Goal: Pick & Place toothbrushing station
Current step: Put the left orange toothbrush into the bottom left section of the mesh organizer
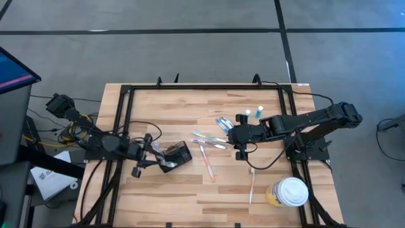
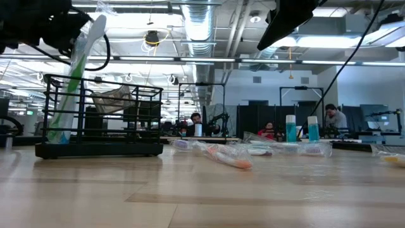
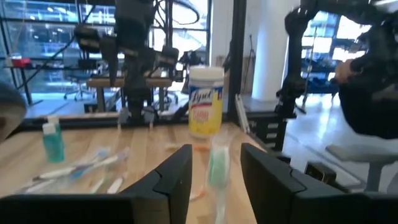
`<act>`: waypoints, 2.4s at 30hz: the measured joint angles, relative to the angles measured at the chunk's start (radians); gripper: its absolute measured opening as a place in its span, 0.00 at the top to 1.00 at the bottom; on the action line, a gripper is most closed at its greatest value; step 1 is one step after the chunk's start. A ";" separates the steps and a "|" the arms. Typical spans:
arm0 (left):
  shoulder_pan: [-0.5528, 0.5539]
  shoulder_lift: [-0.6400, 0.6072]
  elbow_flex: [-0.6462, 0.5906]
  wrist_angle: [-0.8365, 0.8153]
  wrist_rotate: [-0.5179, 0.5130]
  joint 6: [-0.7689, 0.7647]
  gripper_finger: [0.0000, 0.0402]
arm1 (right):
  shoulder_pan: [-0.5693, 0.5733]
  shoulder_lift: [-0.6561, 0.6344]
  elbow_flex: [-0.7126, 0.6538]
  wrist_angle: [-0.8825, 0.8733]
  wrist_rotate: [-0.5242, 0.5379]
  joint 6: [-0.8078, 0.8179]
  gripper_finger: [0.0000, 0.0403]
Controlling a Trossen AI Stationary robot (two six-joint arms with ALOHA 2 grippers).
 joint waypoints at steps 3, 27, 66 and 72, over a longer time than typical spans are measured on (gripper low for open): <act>0.000 0.000 0.000 0.036 0.002 0.002 0.68 | 0.000 0.000 0.000 0.000 0.000 0.000 0.71; 0.141 0.003 0.155 0.075 0.000 0.182 0.70 | 0.000 0.000 0.000 0.009 0.000 0.008 0.71; 0.758 0.015 0.243 -0.041 0.467 -0.064 0.80 | -0.139 0.437 0.000 0.350 -0.306 0.371 0.71; 0.758 0.014 0.243 -0.057 0.475 -0.104 0.80 | -0.154 0.485 -0.001 0.376 -0.348 0.407 0.71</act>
